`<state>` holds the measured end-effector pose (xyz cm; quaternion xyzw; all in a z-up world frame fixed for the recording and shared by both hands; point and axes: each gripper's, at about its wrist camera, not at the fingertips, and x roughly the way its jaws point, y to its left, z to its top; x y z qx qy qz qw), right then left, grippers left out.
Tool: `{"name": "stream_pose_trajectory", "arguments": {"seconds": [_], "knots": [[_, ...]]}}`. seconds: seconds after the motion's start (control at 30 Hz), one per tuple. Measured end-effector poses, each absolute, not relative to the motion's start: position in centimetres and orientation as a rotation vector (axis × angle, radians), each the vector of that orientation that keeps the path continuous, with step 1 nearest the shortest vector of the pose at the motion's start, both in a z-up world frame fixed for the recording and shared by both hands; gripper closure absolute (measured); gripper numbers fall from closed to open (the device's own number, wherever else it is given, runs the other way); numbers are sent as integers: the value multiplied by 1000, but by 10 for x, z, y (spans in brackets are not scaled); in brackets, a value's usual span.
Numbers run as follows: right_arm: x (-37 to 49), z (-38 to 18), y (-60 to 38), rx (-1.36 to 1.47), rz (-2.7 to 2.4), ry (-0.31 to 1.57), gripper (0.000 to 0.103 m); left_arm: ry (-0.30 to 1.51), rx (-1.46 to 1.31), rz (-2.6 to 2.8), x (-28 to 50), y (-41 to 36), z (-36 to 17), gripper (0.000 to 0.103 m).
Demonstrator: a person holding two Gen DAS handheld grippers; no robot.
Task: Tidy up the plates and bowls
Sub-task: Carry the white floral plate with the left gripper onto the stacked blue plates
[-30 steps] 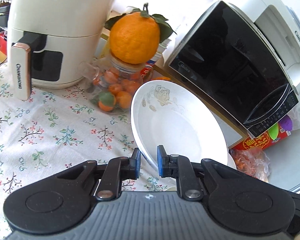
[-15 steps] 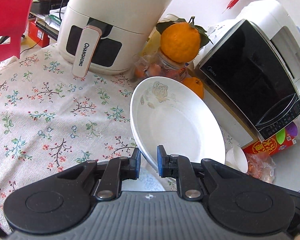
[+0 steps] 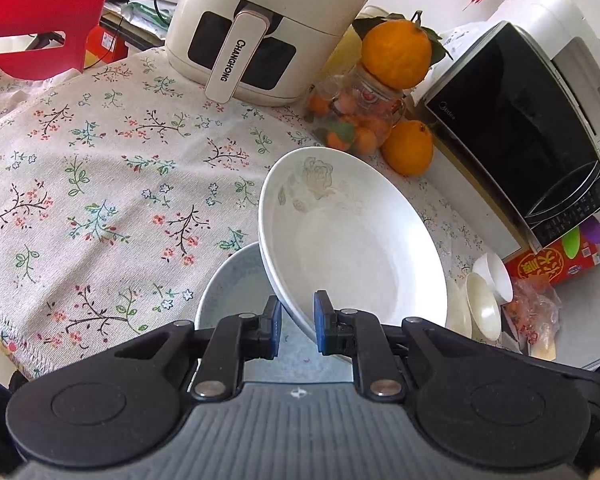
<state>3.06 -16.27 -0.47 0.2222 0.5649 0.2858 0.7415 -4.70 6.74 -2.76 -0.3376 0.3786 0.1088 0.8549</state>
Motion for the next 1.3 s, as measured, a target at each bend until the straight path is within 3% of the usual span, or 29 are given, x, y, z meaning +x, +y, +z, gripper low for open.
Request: {"name": "stream_pose_trajectory", "arguments": {"seconds": [1.3], "knots": [[3,-20,-158,434,539,1406,78,924,-716,208,-73,70,-49,88]]}}
